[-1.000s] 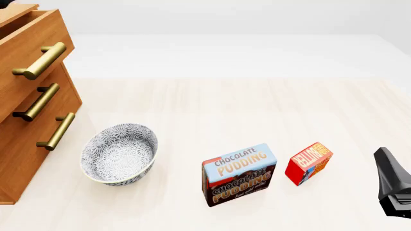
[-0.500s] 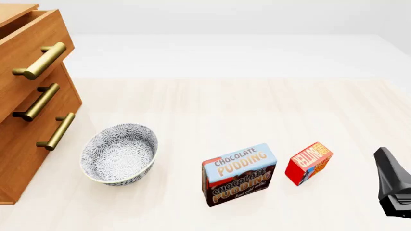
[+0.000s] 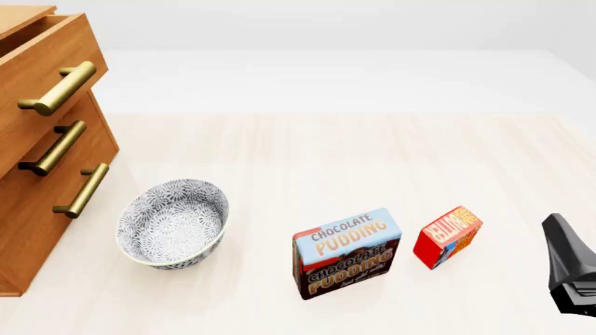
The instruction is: Put the butter at the back in the top drawer of the cabinet and close it.
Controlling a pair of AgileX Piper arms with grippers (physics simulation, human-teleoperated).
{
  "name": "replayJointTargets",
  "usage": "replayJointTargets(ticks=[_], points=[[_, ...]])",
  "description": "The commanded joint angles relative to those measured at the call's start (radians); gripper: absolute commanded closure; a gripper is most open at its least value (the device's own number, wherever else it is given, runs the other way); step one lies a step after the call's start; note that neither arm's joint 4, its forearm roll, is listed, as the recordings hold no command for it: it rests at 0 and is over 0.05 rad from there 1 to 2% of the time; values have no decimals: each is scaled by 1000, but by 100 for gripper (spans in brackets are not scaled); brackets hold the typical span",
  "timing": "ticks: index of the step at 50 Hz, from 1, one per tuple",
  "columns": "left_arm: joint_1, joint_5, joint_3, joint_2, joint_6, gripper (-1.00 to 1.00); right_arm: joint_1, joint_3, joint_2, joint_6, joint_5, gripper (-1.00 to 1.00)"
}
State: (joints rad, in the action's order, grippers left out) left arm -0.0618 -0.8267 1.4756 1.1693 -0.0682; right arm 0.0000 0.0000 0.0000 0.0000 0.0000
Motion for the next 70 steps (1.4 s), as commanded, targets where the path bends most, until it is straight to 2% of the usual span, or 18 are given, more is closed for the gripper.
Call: replayJointTargets(ticks=[1,70], points=[[-24,-11,2,17,-1,-100,0,0,0,0,0,-100],[-50,31,-37,67,9,-100,0,0,0,0,0,-100]])
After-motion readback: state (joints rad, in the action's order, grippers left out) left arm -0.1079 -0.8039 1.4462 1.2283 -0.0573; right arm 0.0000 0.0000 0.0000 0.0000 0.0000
